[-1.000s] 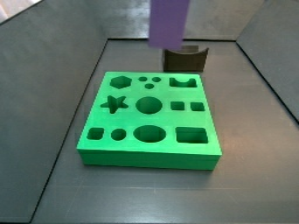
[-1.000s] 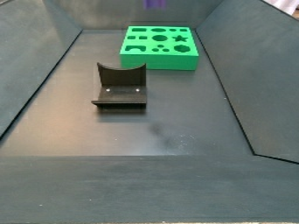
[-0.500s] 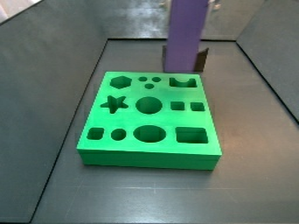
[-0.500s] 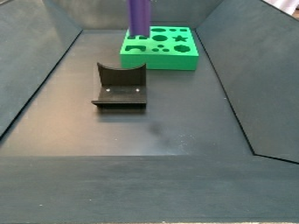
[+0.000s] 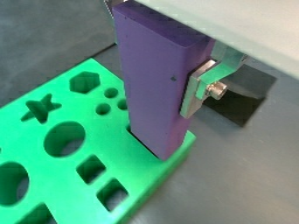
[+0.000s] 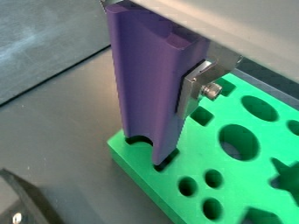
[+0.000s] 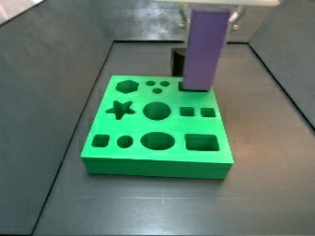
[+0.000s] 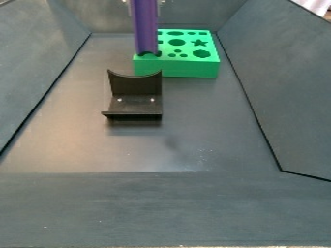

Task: Pick up the arch object. Move up. Move to above the board. Insert the arch object.
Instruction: Insert the arch object.

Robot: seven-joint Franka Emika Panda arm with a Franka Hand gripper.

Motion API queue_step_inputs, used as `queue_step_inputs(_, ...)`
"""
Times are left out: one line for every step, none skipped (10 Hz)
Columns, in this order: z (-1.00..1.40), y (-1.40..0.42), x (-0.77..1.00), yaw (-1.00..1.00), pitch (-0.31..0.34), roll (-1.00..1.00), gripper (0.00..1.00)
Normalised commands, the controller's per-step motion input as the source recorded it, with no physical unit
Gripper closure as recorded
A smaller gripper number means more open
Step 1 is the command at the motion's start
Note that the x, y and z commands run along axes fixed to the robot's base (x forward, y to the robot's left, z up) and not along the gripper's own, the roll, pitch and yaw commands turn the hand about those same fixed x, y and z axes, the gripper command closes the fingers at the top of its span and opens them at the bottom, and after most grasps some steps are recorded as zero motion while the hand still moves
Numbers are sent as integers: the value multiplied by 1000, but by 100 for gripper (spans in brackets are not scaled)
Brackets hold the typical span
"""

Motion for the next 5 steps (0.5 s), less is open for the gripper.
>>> queue_step_inputs(-211,26,23,0,0,1,100)
queue_step_inputs(-349,74,-100,80,-3,86,100)
queue_step_inputs(-303,109,-269,117,-30,81,100)
queue_step_inputs(-226,103,-406,14,-46,17,100)
queue_step_inputs(-234,57,-354,0,-60,0,100)
